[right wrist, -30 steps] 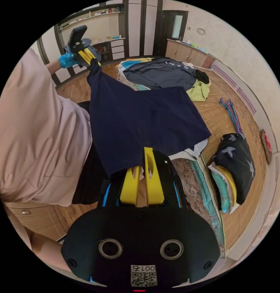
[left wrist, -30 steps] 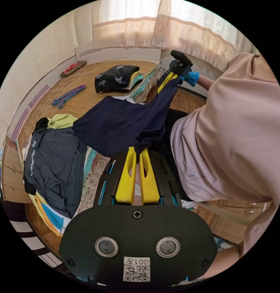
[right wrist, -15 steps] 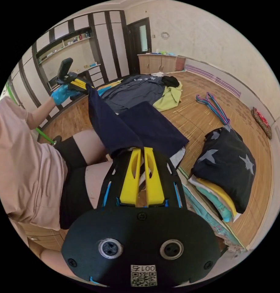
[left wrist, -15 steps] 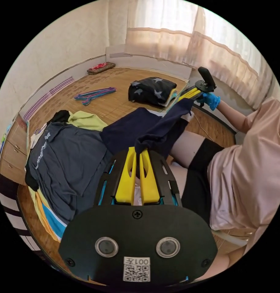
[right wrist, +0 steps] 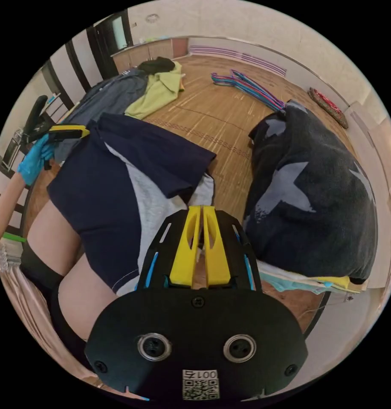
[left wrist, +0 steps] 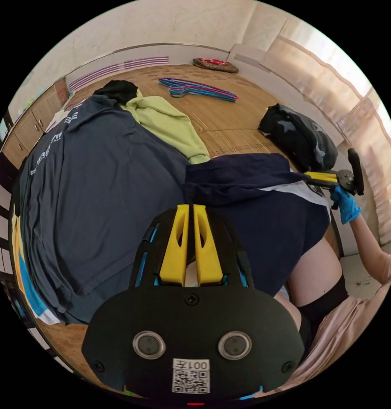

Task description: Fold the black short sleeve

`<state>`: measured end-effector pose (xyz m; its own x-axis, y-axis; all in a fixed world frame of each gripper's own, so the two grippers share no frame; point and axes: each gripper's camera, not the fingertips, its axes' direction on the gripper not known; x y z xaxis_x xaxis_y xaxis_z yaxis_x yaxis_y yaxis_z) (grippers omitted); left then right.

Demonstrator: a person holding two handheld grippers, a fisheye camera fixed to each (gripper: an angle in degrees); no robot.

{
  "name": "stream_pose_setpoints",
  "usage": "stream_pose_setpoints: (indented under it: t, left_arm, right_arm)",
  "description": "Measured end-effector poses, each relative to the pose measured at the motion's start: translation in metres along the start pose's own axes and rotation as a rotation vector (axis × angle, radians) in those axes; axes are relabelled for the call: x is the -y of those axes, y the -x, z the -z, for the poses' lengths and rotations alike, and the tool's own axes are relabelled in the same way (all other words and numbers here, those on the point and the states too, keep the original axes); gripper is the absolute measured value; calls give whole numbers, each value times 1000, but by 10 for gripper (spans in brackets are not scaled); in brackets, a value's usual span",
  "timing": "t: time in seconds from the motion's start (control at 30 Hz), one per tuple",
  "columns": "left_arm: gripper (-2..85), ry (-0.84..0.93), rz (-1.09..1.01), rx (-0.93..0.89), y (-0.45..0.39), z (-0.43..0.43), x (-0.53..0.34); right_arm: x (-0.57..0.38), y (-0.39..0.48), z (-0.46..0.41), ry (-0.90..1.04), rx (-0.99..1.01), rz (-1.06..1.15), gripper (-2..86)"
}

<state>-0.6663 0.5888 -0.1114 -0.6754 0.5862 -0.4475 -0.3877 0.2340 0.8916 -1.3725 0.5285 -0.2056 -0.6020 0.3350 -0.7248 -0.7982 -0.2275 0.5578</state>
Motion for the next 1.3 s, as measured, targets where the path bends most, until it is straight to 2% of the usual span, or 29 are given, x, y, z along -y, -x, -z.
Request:
stream_pose_setpoints:
  t: [0.1,0.23,0.4,0.5,0.63,0.77,0.87,1.03,1.13,1.3]
  left_arm:
    - [-8,-50,-14,-22,1,2,-1]
    - [-2,-49,-46,-28,4,-5,4]
    - [-1,-57,-42,-56,5,-18,11]
    - [-9,-57,-41,-28,2,-25,15]
    - [-16,-97,-70,-6,-3,-26,14]
    - [-16,-173,-91,-10,-5,-18,12]
    - [-16,-143,-84,-6,0,-29,21]
    - [-14,-53,-29,4,7,-60,30]
    - [-12,-71,13,-31,13,-62,28]
    - [-12,-89,51,-24,26,-55,24]
  right_arm:
    - [-9,9,9,-88,23,40,55]
    - [-9,22,24,-221,36,122,138]
    - [11,36,1,-161,-30,228,162]
    - [22,40,-21,-91,-32,261,134]
    - [24,41,-22,-72,27,252,45]
    - [15,39,-4,-154,-20,224,33]
    - [18,34,-14,-119,-80,217,26]
    - [25,11,-36,-38,-40,84,19]
    - [22,-1,-34,-43,-6,22,16]
    - [12,-19,-15,-71,-65,-4,10]
